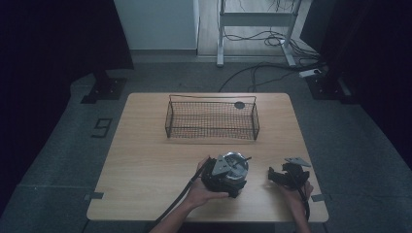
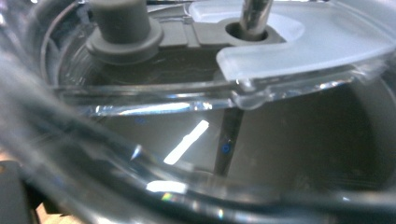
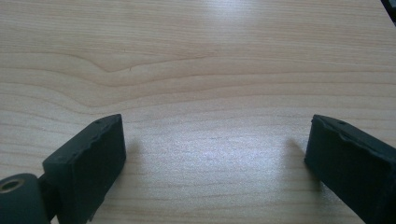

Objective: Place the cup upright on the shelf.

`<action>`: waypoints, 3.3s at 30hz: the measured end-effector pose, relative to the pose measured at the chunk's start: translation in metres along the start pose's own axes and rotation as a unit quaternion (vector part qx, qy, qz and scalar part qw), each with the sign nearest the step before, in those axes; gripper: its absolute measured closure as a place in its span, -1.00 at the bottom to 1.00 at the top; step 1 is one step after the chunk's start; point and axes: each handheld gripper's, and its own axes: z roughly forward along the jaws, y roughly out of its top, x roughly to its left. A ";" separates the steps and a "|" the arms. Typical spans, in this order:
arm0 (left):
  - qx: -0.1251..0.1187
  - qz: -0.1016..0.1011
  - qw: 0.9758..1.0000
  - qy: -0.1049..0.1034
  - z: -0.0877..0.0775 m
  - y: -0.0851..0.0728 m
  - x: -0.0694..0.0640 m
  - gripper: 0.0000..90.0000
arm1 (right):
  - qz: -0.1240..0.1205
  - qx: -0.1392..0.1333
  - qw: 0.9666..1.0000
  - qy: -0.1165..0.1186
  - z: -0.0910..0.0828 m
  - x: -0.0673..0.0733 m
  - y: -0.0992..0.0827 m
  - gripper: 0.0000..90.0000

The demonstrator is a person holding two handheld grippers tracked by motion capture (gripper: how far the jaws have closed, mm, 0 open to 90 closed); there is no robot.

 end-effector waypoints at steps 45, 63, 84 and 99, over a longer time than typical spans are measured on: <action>-0.044 0.014 0.999 0.024 -0.031 0.003 0.017 -0.91 | 0.003 0.000 1.000 -0.001 0.000 -0.001 0.000 -0.88; -0.055 -0.002 0.998 0.037 -0.049 0.013 0.032 -0.91 | 0.003 0.000 1.000 -0.001 0.000 -0.001 0.000 -0.88; -0.069 -0.018 0.995 0.063 -0.068 0.023 0.052 -0.91 | 0.004 0.000 1.000 -0.001 0.000 -0.001 0.000 -0.88; -0.075 -0.023 0.994 0.074 -0.075 0.030 0.062 -0.91 | 0.003 -0.001 1.000 -0.001 0.000 -0.001 0.000 -0.88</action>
